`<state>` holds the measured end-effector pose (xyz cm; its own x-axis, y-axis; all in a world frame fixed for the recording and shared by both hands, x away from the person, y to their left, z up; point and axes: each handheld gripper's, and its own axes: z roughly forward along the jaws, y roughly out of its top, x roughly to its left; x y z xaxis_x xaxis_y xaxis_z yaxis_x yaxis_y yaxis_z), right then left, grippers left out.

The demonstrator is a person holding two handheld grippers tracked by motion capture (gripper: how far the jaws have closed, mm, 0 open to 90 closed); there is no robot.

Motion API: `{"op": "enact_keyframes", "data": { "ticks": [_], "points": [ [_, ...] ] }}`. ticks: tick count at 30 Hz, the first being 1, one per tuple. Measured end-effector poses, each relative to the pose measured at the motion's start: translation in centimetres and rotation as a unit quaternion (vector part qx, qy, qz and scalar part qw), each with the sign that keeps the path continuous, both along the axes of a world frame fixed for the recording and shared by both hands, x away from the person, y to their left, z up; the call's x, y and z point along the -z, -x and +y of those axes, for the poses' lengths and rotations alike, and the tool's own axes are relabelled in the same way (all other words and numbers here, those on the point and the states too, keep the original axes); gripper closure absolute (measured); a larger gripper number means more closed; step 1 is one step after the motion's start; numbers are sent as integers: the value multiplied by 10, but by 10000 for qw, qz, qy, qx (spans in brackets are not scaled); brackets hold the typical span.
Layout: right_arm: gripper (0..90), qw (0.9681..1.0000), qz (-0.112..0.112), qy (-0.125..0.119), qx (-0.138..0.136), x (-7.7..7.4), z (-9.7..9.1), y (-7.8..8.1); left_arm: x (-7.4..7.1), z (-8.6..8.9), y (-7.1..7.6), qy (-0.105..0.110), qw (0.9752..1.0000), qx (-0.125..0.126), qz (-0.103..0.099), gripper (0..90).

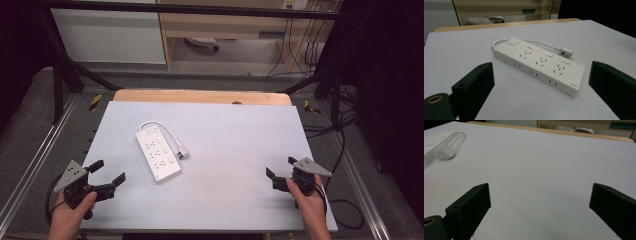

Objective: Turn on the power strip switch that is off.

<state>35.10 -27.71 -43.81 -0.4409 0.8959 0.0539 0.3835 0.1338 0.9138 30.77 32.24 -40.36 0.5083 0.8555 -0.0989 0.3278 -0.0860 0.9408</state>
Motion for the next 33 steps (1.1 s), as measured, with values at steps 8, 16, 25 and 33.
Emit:
{"op": "enact_keyframes", "data": {
  "ticks": [8,16,25,33],
  "points": [
    [40,10000,-27,21,-21,-1,1,1,0,-2,0,-11,10000,57,-18,63],
    [37,10000,-27,-22,1,-2,2,1,-1,-3,-1,55,10000,40,-28,61],
    [35,10000,-72,6,-62,-4,6,2,-5,-9,-6,0,9999,115,65,55],
    [49,9998,-77,36,-170,-5,8,1,-12,-20,-16,-91,9996,208,137,56]
  ]
}}
